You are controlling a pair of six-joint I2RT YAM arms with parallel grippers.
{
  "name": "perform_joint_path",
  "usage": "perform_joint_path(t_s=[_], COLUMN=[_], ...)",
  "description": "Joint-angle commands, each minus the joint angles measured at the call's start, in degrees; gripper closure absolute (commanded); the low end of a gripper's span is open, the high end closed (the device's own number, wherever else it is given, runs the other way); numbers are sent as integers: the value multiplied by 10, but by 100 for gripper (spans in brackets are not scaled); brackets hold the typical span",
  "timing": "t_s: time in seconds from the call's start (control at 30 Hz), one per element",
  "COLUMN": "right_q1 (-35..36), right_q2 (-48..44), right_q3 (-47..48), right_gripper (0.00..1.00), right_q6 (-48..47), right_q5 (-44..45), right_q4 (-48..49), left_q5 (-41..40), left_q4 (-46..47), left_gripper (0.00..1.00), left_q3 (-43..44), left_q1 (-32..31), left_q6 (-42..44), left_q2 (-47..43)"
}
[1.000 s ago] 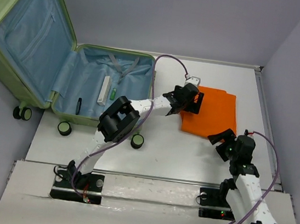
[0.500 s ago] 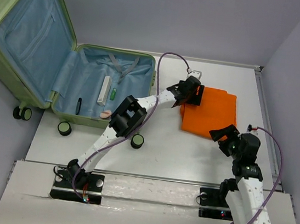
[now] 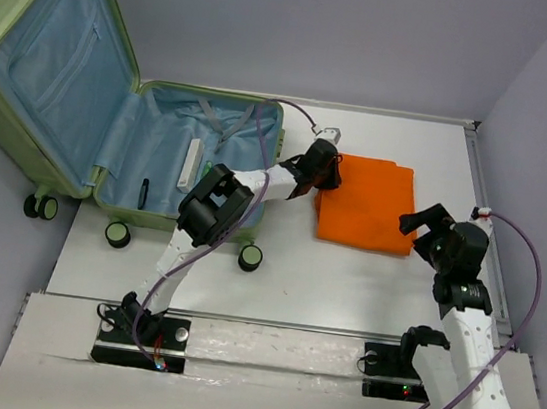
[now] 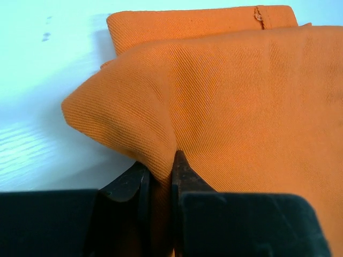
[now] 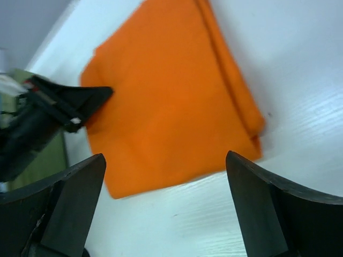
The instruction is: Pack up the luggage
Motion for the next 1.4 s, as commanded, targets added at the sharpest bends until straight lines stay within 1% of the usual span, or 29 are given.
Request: perform_joint_path(t_s=[0.0,0.03,0.17,0.23,0.27,0.33,0.43,0.47,0.53,0.57,0.6,0.63,0.67,0.7,0.77,0.8,0.83,0.87,0.9,0.93,1.0,1.1,1.17,1.2,1.23,1.27,1.37], right_q1=[1,1,1,1,1,1,1,1,1,1,1,1,1,1,1,1,1,1,1,1,1,1,1,1,1,1,1], right_q2=[68,104,199,235,275,314,379,402,419,425,429,440,447,456,490,501,517,520,522,522,517,471,436,403,387,372,318], right_q3=[-38,-47,-40,-37,-28,-22,-21,-21,-15,-11,-9,-8,-8,-9,-10,-9,-10,-21,-30,-39,-41,-35,-24,-11,-5,1,25], right_gripper=[0,0,0,0,0,0,0,5,7,13,19,29,31,36,39,41,43,48,53,69,93,93,93,93,93,93,93], right_q6=[5,14,17,16,13,20,50,57,69,73,78,83,95,102,121,125,135,143,153,162,171,163,137,129,121,111,107], right_q5=[113,116,112,90,69,42,3,-12,-24,-22,-38,-56,-80,-128,-177,-219,-233,-253,-253,-265,-293,-303,-298,-295,-293,-292,-301], right_q4=[38,59,99,122,136,149,217,230,247,249,253,262,293,311,359,374,389,431,459,485,522,528,488,472,456,431,404], left_q5=[-13,-8,-3,-3,1,17,31,33,38,45,48,53,60,63,75,77,84,85,87,92,112,119,135,142,147,149,150], left_q4=[-12,-11,1,3,3,6,13,16,17,18,18,18,19,23,25,25,25,25,25,25,32,47,45,43,41,36,19], left_gripper=[94,94,94,94,94,94,94,94,94,94,94,94,94,94,94,94,94,94,94,94,94,94,94,94,94,94,94], left_q3=[-79,-84,-94,-96,-97,-98,-100,-99,-98,-95,-93,-93,-90,-90,-86,-83,-80,-79,-77,-75,-75,-90,-85,-82,-78,-70,-47], left_q1=[22,21,21,23,23,23,24,24,24,24,25,24,24,23,20,17,15,12,10,6,6,6,8,9,10,11,13], left_q6=[23,25,29,32,33,35,33,33,34,34,35,34,33,29,28,28,27,27,27,22,15,9,15,16,15,16,19], left_q2=[-41,-41,-43,-44,-45,-44,-43,-43,-41,-39,-38,-36,-36,-35,-30,-29,-26,-25,-24,-21,-26,-67,-106,-128,-128,-149,-185])
